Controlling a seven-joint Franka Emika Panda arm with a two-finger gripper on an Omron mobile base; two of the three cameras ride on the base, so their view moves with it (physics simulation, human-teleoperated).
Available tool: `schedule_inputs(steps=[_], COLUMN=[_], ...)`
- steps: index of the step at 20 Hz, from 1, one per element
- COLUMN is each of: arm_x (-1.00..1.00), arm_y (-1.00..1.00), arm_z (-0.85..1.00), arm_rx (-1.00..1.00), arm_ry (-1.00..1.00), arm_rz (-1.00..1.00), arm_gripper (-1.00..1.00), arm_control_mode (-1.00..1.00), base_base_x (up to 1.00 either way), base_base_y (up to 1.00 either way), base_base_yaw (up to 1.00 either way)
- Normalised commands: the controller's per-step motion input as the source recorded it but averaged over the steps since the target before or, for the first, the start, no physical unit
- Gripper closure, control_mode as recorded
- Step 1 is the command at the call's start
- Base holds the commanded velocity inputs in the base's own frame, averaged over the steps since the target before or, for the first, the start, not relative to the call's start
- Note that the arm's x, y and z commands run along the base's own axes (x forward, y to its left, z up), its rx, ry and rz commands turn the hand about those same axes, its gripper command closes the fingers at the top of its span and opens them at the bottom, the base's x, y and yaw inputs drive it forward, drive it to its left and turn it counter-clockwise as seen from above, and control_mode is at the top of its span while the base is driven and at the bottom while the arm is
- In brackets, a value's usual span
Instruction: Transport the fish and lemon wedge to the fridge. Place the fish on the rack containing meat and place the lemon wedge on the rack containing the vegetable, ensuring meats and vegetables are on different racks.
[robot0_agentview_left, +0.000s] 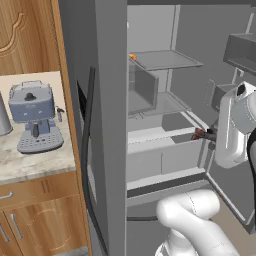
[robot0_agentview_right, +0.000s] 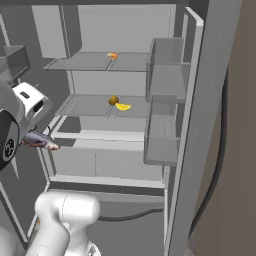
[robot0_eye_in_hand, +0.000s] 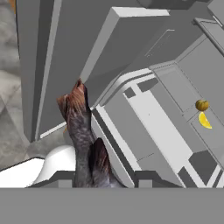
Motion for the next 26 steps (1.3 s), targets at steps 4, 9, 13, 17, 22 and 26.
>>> schedule_inputs(steps=[4,9,13,17,22,26], arm_x=[0.0,0.0,0.0,0.0,0.0,0.0], arm_y=[0.0,0.0,0.0,0.0,0.0,0.0], arm_z=[0.0,0.0,0.0,0.0,0.0,0.0], arm_rx=[0.0,0.0,0.0,0.0,0.0,0.0], arm_ry=[0.0,0.0,0.0,0.0,0.0,0.0], arm_rz=[0.0,0.0,0.0,0.0,0.0,0.0], arm_gripper=[1.0,1.0,1.0,1.0,1.0,1.0], arm_control_mode=[1.0,1.0,1.0,1.0,1.0,1.0], base_base_x=[0.47,0.21,0.49,0.89,0.72,0.53], base_base_y=[-0.12,-0.26,-0.15,-0.2,-0.21,-0.01], base_base_yaw=[0.12,0.23,0.19,0.08,0.04,0.0])
